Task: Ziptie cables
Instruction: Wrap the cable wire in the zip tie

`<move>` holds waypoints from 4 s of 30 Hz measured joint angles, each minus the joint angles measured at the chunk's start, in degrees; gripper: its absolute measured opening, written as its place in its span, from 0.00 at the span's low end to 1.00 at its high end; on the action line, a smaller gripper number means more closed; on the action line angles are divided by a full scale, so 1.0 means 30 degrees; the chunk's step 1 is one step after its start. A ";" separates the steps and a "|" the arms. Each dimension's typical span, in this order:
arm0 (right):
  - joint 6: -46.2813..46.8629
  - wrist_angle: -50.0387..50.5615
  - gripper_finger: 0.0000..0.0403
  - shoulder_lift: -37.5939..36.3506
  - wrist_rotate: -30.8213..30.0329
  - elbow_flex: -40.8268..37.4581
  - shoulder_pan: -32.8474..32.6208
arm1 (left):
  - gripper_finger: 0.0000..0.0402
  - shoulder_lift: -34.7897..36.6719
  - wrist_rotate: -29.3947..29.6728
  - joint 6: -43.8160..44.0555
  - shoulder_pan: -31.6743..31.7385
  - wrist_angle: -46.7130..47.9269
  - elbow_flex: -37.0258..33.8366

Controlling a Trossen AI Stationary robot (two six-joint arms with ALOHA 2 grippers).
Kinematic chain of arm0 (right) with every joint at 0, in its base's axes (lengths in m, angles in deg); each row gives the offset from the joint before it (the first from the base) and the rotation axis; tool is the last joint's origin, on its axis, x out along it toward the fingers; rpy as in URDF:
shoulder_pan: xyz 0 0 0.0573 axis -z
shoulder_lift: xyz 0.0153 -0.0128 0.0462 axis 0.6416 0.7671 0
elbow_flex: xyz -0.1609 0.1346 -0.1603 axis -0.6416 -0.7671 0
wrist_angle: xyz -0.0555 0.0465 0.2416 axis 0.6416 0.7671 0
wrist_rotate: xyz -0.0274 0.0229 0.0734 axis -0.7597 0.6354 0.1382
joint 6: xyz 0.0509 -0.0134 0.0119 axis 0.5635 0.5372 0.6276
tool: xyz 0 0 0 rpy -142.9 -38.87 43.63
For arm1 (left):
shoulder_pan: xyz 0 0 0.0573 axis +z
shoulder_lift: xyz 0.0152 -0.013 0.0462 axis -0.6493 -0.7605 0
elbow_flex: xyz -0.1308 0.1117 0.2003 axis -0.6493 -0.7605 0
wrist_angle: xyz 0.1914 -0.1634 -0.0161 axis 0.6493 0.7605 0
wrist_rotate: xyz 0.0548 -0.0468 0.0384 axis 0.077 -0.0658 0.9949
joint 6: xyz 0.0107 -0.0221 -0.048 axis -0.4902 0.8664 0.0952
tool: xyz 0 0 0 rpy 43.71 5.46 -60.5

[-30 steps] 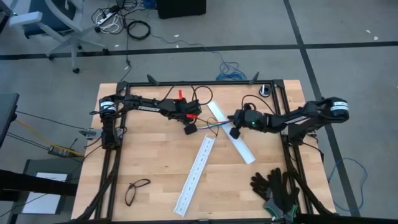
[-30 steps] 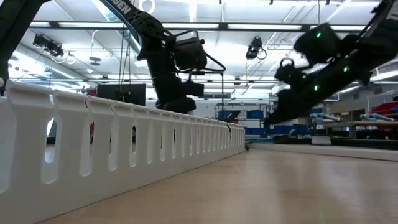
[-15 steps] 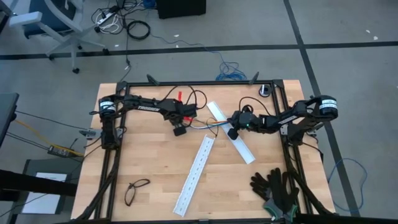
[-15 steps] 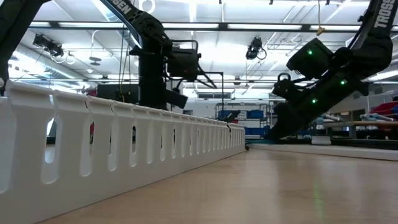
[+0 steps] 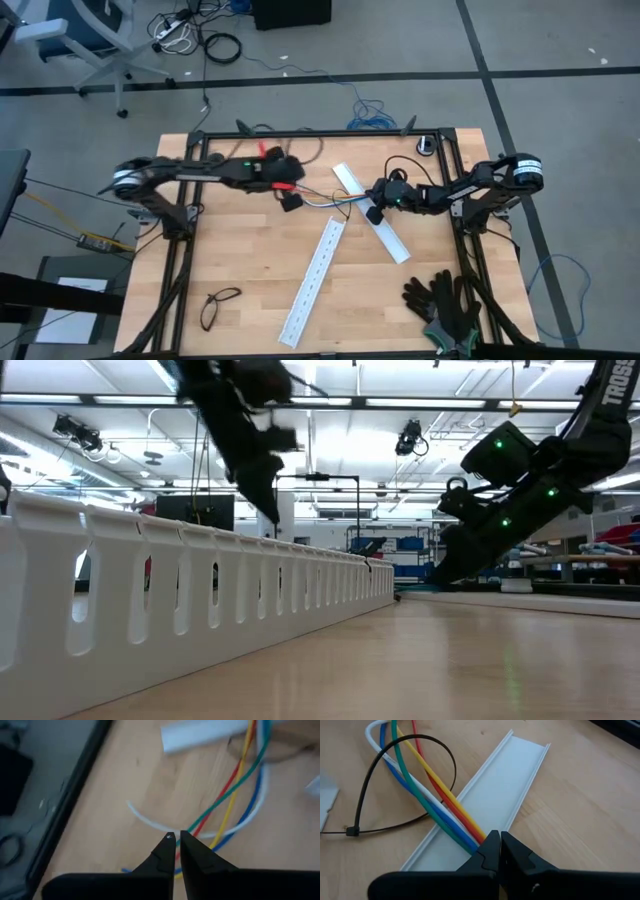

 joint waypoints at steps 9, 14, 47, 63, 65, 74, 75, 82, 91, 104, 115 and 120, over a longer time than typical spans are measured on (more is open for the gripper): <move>-0.0793 -0.1423 0.01 -0.1612 0.0705 -0.0080 -0.0079 | 0.00 0.3335 -0.6757 0.2296 -0.0260 -1.0368 -0.6937; -0.1513 -0.1490 0.01 -0.3982 0.0620 -0.0061 -0.0596 | 0.00 0.2116 -0.9187 0.3009 -0.1170 -1.6054 -0.7816; 0.0735 0.1450 0.00 -0.6645 -0.0232 -0.0012 -0.5540 | 0.00 -1.0735 -1.1701 0.3434 -0.5336 0.1697 0.8766; 0.1072 0.2430 0.00 -0.6657 -0.1291 -0.0027 -0.6878 | 0.00 -0.9265 -0.7359 0.5442 -0.5792 1.0252 0.6309; 0.1079 0.2565 0.00 -0.6659 -0.1297 -0.0027 -0.6878 | 0.00 -0.8453 -0.6294 0.5673 -0.5796 0.9756 0.5589; 0.1422 0.2627 0.00 -0.6659 -0.1789 -0.0034 -0.6878 | 0.00 -0.2760 -0.6059 0.6609 -0.6726 0.3031 0.2067; 0.1424 0.2574 0.00 -0.6659 -0.1789 -0.0034 -0.6878 | 0.00 -0.2411 -0.6109 0.6743 -0.6894 0.1894 0.1692; 0.1451 0.2459 0.00 -0.6659 -0.1789 -0.0034 -0.6870 | 0.00 -0.4155 -0.7190 0.6919 -0.7111 -0.4535 0.0511; 0.1414 0.1947 0.00 -0.6652 -0.1770 -0.0042 -0.6870 | 0.00 -0.6290 -0.8548 0.5857 -0.6959 -0.4652 0.0905; -0.1891 -0.0498 0.00 -0.2916 0.0898 0.1135 -0.6713 | 0.00 -0.6166 -0.6954 0.1757 -0.4796 -0.5804 0.0905; -0.7244 0.1168 0.06 0.2325 -0.1695 0.4596 -0.5325 | 0.00 -0.4982 -0.7551 -0.1727 -0.2368 -0.4133 0.0509; -0.7905 0.2452 0.13 0.2816 -0.1449 0.5500 -0.4676 | 0.00 -0.3781 -0.8544 -0.1594 -0.1235 -0.6367 -0.1675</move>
